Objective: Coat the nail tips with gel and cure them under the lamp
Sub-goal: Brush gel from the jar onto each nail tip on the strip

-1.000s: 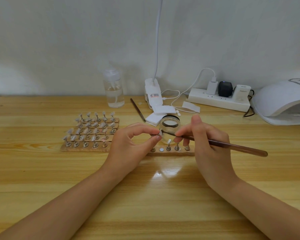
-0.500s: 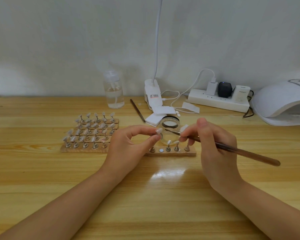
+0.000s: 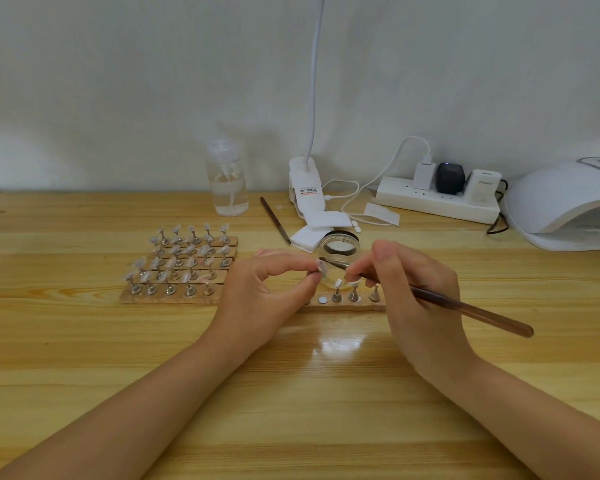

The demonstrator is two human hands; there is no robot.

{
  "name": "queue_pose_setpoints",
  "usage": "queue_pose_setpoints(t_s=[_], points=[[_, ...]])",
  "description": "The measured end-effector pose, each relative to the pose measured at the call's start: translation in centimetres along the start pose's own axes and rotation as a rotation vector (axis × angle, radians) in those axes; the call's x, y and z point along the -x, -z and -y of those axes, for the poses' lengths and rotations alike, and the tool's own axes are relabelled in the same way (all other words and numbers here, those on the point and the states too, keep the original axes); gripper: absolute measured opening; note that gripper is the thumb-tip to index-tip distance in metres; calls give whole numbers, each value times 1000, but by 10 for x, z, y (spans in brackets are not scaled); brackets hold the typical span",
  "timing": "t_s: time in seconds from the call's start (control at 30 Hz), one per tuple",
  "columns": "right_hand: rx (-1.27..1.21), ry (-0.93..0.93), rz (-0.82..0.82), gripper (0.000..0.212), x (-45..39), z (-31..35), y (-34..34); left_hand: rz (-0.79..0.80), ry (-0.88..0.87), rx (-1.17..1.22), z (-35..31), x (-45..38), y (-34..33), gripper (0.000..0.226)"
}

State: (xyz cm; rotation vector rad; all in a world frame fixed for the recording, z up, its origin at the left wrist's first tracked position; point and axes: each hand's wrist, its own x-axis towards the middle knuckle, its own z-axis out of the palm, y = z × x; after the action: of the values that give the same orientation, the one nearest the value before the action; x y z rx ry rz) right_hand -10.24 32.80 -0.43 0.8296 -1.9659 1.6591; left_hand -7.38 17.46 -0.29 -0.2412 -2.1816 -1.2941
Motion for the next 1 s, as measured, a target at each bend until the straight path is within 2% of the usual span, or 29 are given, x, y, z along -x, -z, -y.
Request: queue_pose_setpoints(t_s=[0.47, 0.7, 1.0], points=[[-115, -16, -19, 44, 2, 2, 4, 11, -12, 17, 5, 0, 1, 31], [12, 13, -23, 38, -2, 0, 0, 23, -11, 8, 3, 0, 0, 28], [31, 62, 11, 39, -1, -1, 2, 24, 21, 4, 2, 0, 1, 29]])
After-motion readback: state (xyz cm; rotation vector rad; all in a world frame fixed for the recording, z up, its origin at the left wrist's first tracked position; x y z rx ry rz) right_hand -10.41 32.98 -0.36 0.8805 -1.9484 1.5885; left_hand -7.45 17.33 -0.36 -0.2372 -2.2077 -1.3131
